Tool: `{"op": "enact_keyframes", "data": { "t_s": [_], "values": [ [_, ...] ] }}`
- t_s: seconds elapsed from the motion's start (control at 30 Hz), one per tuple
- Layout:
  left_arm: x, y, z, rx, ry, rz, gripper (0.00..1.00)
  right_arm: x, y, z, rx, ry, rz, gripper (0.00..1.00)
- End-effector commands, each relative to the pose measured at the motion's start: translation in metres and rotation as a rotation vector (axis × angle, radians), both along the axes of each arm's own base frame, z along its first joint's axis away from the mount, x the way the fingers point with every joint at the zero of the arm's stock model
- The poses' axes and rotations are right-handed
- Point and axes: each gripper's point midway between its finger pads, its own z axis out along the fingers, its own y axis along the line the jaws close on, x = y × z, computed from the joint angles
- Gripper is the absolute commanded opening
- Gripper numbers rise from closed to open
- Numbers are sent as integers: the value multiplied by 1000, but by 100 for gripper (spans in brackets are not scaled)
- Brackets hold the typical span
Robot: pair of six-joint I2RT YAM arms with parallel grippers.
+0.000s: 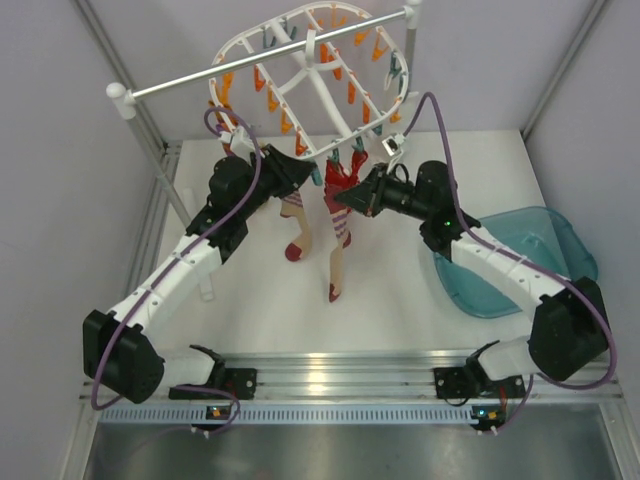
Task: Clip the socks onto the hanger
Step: Clamp the sock onto the hanger.
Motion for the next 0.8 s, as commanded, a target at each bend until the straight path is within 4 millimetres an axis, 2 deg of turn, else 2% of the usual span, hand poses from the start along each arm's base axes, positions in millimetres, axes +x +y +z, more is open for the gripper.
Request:
{"op": "enact_keyframes", "data": {
  "t_s": [0.0,0.2,0.77],
  "values": [
    [4,-2,20,-48,-46,-8,0,20,6,19,85,-56,-73,0],
    [3,1,18,-53,-37,-8,0,27,11,10,92,-92,-68,0],
    [0,-4,12,-59,-21,-41,0,37,22,18,138,-87,-50,0]
  ]
}}
